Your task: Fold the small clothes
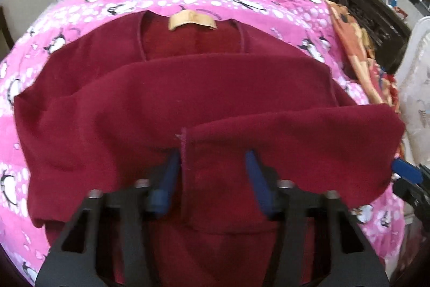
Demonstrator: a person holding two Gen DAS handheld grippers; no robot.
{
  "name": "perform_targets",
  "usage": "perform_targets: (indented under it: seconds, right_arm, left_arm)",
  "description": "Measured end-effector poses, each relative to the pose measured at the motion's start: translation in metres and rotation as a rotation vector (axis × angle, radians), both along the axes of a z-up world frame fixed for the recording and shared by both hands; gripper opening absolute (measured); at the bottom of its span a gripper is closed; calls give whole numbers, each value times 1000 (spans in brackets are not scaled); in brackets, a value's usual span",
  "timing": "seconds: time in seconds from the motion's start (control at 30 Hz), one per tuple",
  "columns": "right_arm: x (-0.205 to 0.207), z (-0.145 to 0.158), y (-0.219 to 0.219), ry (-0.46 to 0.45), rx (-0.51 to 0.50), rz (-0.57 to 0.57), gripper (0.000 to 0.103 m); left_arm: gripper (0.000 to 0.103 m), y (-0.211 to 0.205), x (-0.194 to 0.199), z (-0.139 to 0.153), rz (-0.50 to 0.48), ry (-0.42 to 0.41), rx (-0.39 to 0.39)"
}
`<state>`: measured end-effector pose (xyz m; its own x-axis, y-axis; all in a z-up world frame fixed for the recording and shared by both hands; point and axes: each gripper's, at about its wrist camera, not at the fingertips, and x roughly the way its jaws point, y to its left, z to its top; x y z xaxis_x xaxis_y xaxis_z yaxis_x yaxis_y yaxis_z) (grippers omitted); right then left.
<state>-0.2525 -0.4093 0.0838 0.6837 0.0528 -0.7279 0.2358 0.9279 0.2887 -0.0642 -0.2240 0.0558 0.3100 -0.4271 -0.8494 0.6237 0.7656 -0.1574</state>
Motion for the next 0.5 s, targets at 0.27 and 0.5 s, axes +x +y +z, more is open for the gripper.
perform_targets:
  seconds: [0.27, 0.5]
  right_arm:
    - [-26, 5, -39, -27, 44, -148, 50]
    - [-31, -3, -43, -5, 64, -166, 51]
  left_arm:
    - [4, 20, 21, 48, 3, 41, -130]
    - [4, 48, 32, 89, 30, -37, -176]
